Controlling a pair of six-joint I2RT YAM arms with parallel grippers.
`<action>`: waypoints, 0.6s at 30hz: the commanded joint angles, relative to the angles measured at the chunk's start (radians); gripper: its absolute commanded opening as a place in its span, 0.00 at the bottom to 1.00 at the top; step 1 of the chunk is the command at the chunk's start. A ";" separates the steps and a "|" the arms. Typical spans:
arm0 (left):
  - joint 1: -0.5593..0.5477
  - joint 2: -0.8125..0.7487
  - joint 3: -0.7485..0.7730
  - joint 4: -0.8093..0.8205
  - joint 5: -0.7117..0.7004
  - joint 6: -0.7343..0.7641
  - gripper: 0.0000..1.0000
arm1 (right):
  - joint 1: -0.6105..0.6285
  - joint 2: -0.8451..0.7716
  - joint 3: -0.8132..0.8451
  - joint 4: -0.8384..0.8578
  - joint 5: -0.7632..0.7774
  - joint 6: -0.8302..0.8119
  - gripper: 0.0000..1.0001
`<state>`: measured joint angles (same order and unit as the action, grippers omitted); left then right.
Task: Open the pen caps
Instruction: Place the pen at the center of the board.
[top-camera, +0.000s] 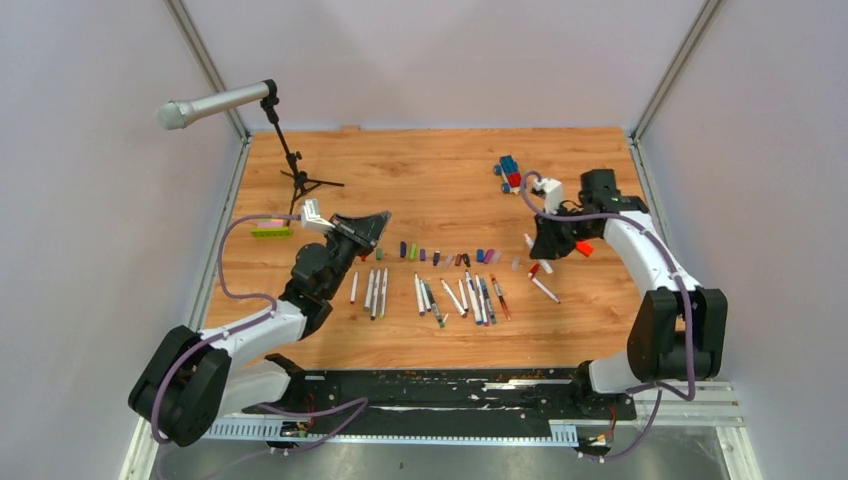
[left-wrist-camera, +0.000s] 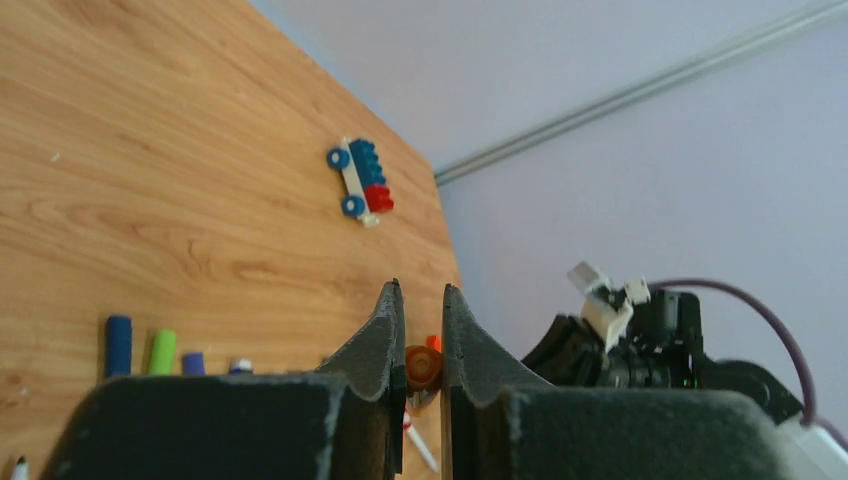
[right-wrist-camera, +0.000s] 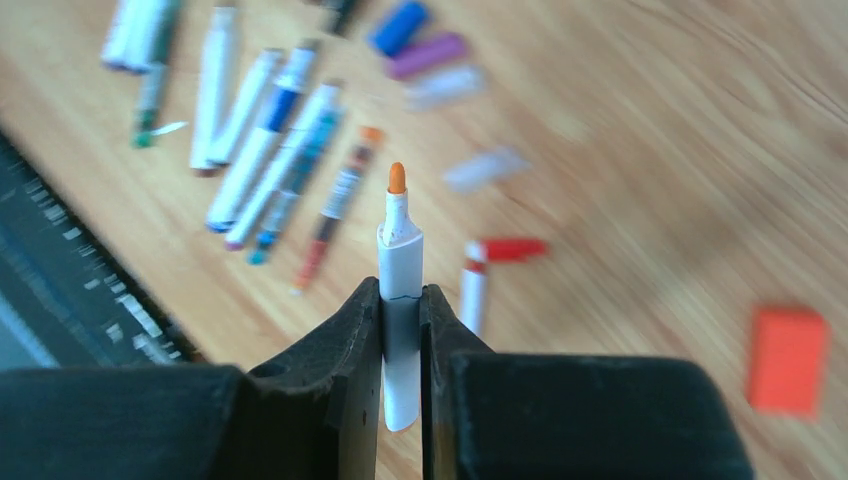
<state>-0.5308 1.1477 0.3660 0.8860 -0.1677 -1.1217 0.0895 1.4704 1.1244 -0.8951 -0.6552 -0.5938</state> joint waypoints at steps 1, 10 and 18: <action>-0.004 -0.091 -0.057 -0.048 0.154 0.062 0.00 | -0.118 -0.063 -0.095 0.165 0.197 0.071 0.00; -0.004 -0.357 -0.096 -0.350 0.204 0.171 0.00 | -0.144 -0.046 -0.209 0.197 0.420 0.043 0.02; -0.005 -0.472 -0.149 -0.411 0.193 0.162 0.00 | -0.145 0.021 -0.225 0.162 0.454 -0.017 0.05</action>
<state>-0.5308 0.6930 0.2375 0.5201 0.0185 -0.9836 -0.0494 1.4597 0.9035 -0.7395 -0.2356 -0.5755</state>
